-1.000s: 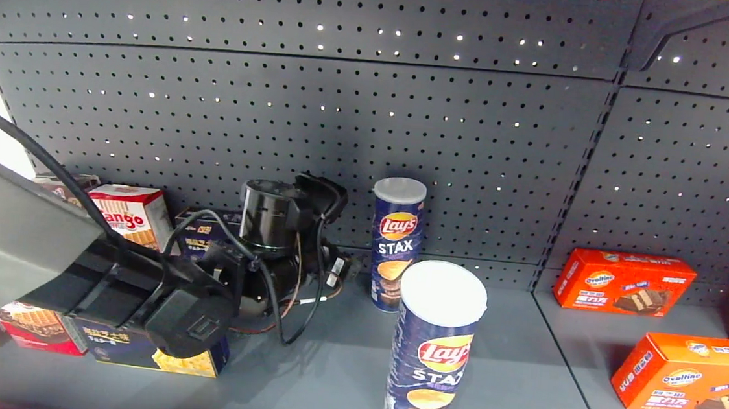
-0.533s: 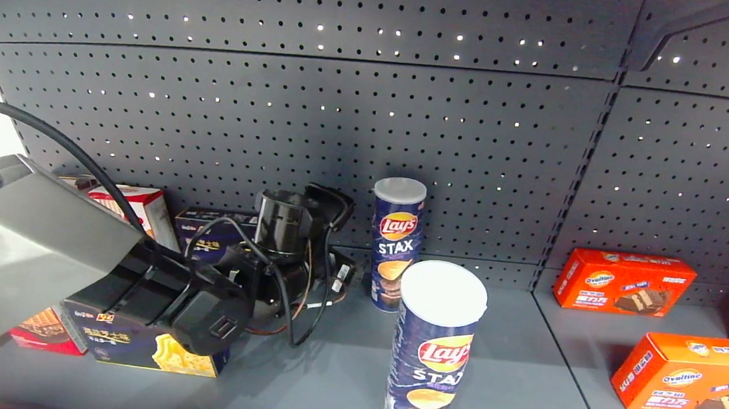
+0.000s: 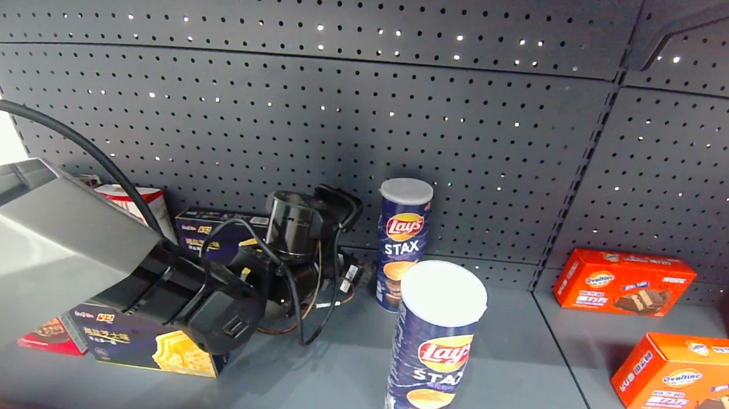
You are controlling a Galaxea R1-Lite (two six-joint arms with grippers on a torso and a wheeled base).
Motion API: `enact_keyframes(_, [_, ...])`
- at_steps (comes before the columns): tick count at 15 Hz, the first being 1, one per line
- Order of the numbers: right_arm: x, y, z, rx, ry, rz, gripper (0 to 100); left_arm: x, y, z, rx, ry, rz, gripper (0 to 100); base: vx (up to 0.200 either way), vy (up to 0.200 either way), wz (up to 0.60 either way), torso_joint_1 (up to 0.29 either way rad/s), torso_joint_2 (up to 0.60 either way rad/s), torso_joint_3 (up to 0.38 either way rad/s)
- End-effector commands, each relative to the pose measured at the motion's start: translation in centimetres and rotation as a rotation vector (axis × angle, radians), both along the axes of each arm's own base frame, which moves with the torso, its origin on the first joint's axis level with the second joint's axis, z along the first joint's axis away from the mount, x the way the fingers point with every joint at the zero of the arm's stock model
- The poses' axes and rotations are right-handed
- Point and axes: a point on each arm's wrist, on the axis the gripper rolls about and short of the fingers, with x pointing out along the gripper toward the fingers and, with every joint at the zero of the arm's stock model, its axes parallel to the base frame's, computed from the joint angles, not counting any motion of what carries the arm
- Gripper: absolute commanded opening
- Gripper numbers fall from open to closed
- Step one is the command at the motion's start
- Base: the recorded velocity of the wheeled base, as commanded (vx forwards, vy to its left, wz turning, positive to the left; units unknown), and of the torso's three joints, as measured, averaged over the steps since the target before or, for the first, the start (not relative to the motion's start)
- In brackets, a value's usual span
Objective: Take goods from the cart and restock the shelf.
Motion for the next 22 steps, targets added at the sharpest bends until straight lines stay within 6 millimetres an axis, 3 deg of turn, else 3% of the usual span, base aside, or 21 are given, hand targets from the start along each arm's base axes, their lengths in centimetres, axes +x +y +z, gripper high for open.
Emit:
enact_keyframes(1, [0.0,0.0,0.0,0.000,0.001,0.000,100,0.1,-0.1,-0.3,0.003,0.004,-0.001,100,0.000,0.000,0.00,0.000,0.00,0.000])
enact_keyframes(4, [0.0,0.0,0.0,0.000,0.001,0.000,100,0.1,0.0,-0.1,0.003,-0.002,0.002,100,0.000,0.000,0.00,0.000,0.00,0.000])
enact_keyframes(7, [0.0,0.0,0.0,0.000,0.001,0.000,100,-0.6,1.7,3.5,-0.011,-0.086,0.020,100,0.000,0.000,0.00,0.000,0.00,0.000])
enact_keyframes(8, [0.0,0.0,0.0,0.000,0.001,0.000,100,-1.5,3.1,5.7,-0.021,-0.133,0.037,100,0.000,0.000,0.00,0.000,0.00,0.000])
enact_keyframes(9, [0.0,0.0,0.0,0.000,0.001,0.000,100,-1.8,3.4,6.1,-0.024,-0.141,0.040,100,0.000,0.000,0.00,0.000,0.00,0.000])
enact_keyframes(10, [0.0,0.0,0.0,0.000,0.001,0.000,100,-3.7,5.0,8.1,-0.041,-0.175,0.054,100,0.000,0.000,0.00,0.000,0.00,0.000])
enact_keyframes(12, [0.0,0.0,0.0,0.000,0.001,0.000,100,-6.8,7.2,9.6,-0.044,-0.182,0.073,100,0.000,0.000,0.00,0.000,0.00,0.000])
enact_keyframes(14, [0.0,0.0,0.0,0.000,0.001,0.000,100,-11.8,9.9,10.9,-0.035,-0.228,0.108,100,0.000,0.000,0.00,0.000,0.00,0.000])
enact_keyframes(15, [0.0,0.0,0.0,0.000,0.001,0.000,100,-13.2,10.6,11.1,-0.028,-0.242,0.113,100,0.000,0.000,0.00,0.000,0.00,0.000])
enact_keyframes(16, [0.0,0.0,0.0,0.000,0.001,0.000,100,-16.0,12.1,10.3,-0.016,-0.244,0.123,100,0.000,0.000,0.00,0.000,0.00,0.000])
enact_keyframes(18, [0.0,0.0,0.0,0.000,0.001,0.000,100,-19.7,14.1,9.1,-0.007,-0.261,0.147,100,0.000,0.000,0.00,0.000,0.00,0.000])
enact_keyframes(22, [0.0,0.0,0.0,0.000,0.001,0.000,100,-24.6,16.8,7.9,-0.029,-0.339,0.203,100,0.000,0.000,0.00,0.000,0.00,0.000])
